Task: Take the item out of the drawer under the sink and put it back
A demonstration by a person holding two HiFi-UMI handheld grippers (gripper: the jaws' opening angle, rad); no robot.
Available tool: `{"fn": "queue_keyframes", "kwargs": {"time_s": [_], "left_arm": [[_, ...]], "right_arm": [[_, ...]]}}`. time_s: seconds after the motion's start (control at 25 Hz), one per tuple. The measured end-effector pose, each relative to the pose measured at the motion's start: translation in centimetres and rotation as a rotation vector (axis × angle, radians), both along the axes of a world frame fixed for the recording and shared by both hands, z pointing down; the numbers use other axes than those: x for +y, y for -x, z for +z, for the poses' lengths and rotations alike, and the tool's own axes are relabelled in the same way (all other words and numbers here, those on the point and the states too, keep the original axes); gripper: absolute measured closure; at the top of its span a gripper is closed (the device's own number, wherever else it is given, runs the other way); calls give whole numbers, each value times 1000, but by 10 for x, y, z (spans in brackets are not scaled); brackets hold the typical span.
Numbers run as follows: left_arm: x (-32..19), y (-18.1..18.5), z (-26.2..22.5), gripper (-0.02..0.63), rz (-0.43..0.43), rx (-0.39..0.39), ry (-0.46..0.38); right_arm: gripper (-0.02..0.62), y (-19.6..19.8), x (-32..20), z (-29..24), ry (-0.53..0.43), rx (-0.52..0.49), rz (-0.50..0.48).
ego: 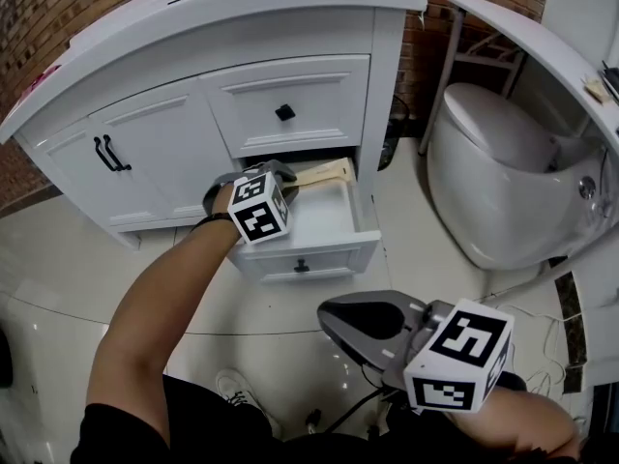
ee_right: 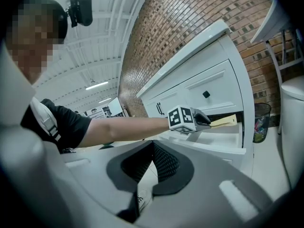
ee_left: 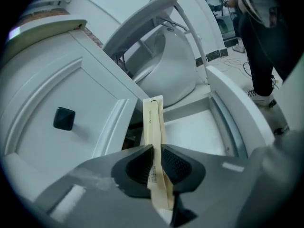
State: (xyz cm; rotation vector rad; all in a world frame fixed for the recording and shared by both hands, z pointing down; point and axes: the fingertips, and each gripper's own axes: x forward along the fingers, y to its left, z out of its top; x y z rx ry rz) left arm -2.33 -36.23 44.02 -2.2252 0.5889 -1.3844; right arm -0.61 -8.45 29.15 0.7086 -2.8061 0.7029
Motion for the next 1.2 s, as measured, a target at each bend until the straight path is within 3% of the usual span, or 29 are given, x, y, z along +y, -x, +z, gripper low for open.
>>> {"fn": "queue_keyframes", "kwargs": {"time_s": [0.16,0.32,0.68,1.04,1.2], "left_arm": [[-8,-4,31,546,16,-103,40],[-17,-1,53,546,-12,-140,87],[-27,1,70,543,-34,-135,152],[-31,-2,59,514,-59,-37,159],[-26,-3,50,514,-51,-29,161]], "right_arm": [[592,1,-3,-1,9,-13,-7],[592,3,-1,-6,11,-28,-22],[592,0,-4,-5,22,-33,-18],[592,-7,-10,-11,8,-48,12],[592,-6,-11,-10,7,-42,17]]}}
